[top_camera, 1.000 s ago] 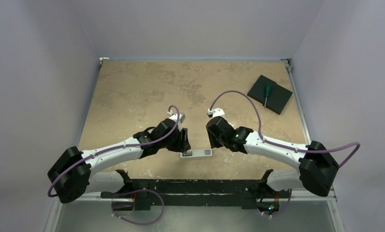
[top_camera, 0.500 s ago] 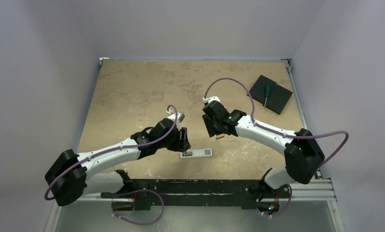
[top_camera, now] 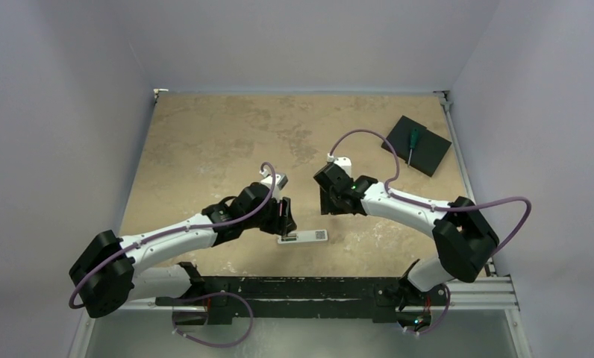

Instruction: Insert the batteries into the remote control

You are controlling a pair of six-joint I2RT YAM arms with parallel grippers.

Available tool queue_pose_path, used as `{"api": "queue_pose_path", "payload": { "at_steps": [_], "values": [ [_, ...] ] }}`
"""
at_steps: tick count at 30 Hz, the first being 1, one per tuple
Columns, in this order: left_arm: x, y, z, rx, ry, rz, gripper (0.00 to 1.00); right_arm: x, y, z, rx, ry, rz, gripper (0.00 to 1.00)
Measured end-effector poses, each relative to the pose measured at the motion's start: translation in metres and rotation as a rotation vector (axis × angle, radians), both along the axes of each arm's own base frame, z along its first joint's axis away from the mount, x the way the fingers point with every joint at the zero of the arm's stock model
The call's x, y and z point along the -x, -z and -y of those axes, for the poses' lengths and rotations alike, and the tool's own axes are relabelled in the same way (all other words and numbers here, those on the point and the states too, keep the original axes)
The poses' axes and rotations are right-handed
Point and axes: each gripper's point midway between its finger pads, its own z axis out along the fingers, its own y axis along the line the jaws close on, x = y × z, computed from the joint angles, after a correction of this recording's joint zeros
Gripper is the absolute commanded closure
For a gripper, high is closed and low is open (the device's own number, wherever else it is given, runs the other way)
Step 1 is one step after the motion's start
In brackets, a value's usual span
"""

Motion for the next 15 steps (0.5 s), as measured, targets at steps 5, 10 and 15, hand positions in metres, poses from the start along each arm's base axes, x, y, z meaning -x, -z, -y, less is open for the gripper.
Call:
{"api": "queue_pose_path", "payload": {
  "at_steps": [5, 10, 15],
  "values": [
    [0.001, 0.001, 0.001, 0.005, 0.007, 0.000, 0.49, 0.000, 0.006, 0.007, -0.025, 0.141, 0.010, 0.40],
    [0.001, 0.000, 0.002, 0.015, 0.012, 0.002, 0.49, 0.000, 0.012, 0.010, -0.063, 0.243, 0.019, 0.42],
    [0.002, 0.002, 0.003, 0.013, 0.018, -0.006, 0.49, 0.001, 0.017, 0.012, -0.105, 0.326, 0.016, 0.47]
  ]
}}
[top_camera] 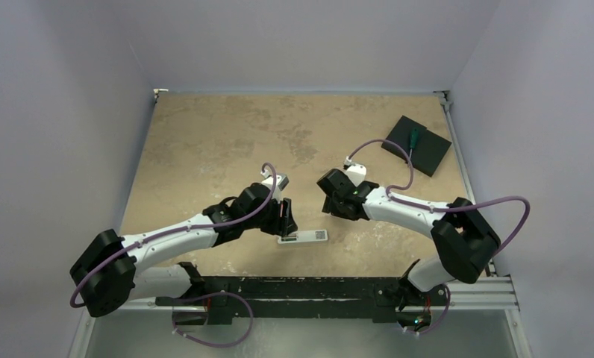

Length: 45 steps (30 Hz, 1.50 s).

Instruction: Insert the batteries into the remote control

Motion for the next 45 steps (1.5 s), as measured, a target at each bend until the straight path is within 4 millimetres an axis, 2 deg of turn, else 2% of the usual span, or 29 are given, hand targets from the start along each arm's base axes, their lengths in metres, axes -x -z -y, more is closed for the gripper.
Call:
{"api": "queue_pose_path", "payload": {
  "at_steps": [13, 22, 25, 36, 45],
  "values": [
    [0.001, 0.001, 0.000, -0.001, 0.003, -0.004, 0.49, -0.013, 0.000, 0.001, -0.063, 0.145, 0.033, 0.50],
    [0.001, 0.004, 0.000, -0.009, 0.003, -0.011, 0.49, -0.010, 0.021, 0.006, -0.014, 0.156, -0.010, 0.52],
    [0.001, 0.004, 0.000, -0.010, 0.003, -0.012, 0.49, -0.010, 0.023, 0.006, -0.011, 0.156, -0.013, 0.52],
    [0.001, 0.007, 0.000, -0.017, 0.003, -0.018, 0.49, -0.011, 0.024, 0.009, 0.005, 0.161, -0.008, 0.62],
    [0.001, 0.009, 0.000, -0.021, 0.003, -0.021, 0.49, -0.013, 0.025, 0.012, 0.030, 0.153, 0.001, 0.76]
  ]
}}
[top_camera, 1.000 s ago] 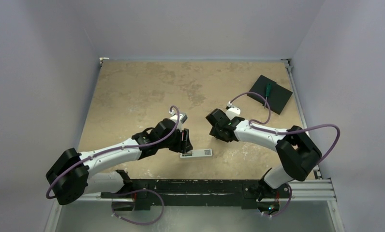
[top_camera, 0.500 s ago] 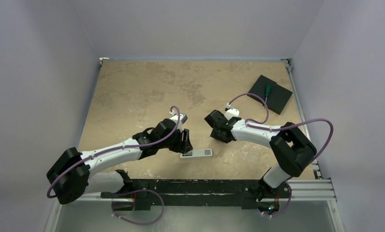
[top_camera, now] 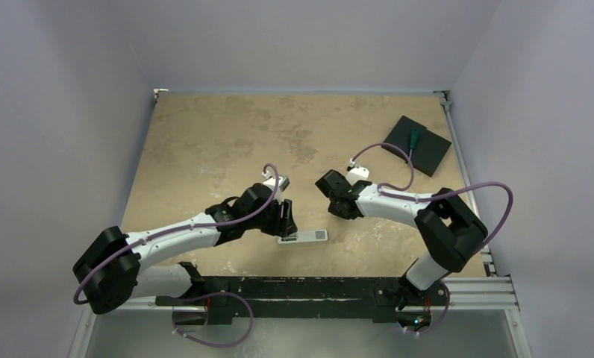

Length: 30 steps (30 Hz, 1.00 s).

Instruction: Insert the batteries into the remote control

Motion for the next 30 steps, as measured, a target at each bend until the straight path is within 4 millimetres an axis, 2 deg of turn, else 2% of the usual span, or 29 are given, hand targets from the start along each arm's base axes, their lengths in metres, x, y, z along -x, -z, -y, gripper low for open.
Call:
{"api": "queue_pose_path", "payload": {
  "at_steps": [7, 12, 20, 26, 30],
  "values": [
    [0.000, 0.001, 0.000, -0.002, 0.000, -0.002, 0.49, 0.000, -0.001, 0.001, 0.016, -0.038, 0.005, 0.89],
    [0.000, 0.001, -0.001, -0.004, 0.000, -0.003, 0.50, 0.002, -0.004, 0.008, 0.049, -0.082, 0.018, 1.00],
    [0.001, 0.003, -0.001, -0.009, -0.001, -0.008, 0.50, 0.003, -0.027, 0.005, 0.019, -0.209, 0.090, 1.00],
    [0.001, 0.005, -0.001, -0.013, -0.005, -0.015, 0.50, 0.005, -0.058, -0.012, -0.041, -0.399, 0.168, 1.00],
    [-0.001, 0.005, -0.002, -0.015, -0.018, -0.012, 0.50, 0.012, -0.063, -0.024, -0.035, -0.542, 0.169, 1.00]
  ]
}}
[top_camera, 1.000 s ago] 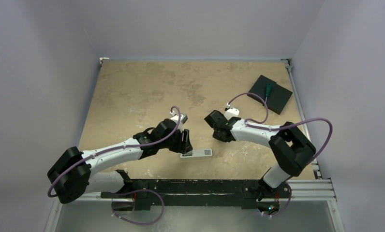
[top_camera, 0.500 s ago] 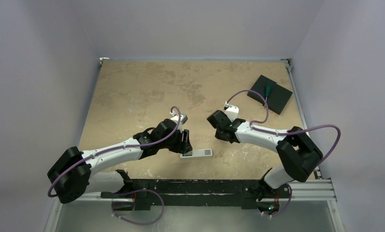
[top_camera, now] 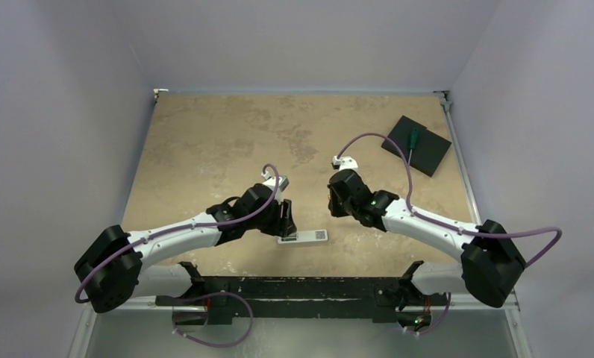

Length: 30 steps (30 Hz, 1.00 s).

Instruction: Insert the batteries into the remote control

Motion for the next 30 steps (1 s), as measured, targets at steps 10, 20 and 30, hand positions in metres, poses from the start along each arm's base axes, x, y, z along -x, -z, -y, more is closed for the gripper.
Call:
{"api": "queue_pose_path", "payload": {
  "at_steps": [10, 20, 30],
  "values": [
    [-0.005, -0.002, -0.005, -0.005, -0.049, 0.015, 0.50, 0.033, -0.008, -0.039, 0.014, -0.328, 0.024, 1.00],
    [-0.014, -0.013, -0.028, -0.028, -0.167, 0.071, 0.50, 0.054, -0.017, -0.061, 0.005, -0.553, 0.057, 1.00],
    [-0.020, -0.033, -0.054, -0.024, -0.303, 0.130, 0.50, 0.074, -0.021, -0.083, 0.017, -0.779, 0.095, 1.00]
  ]
}}
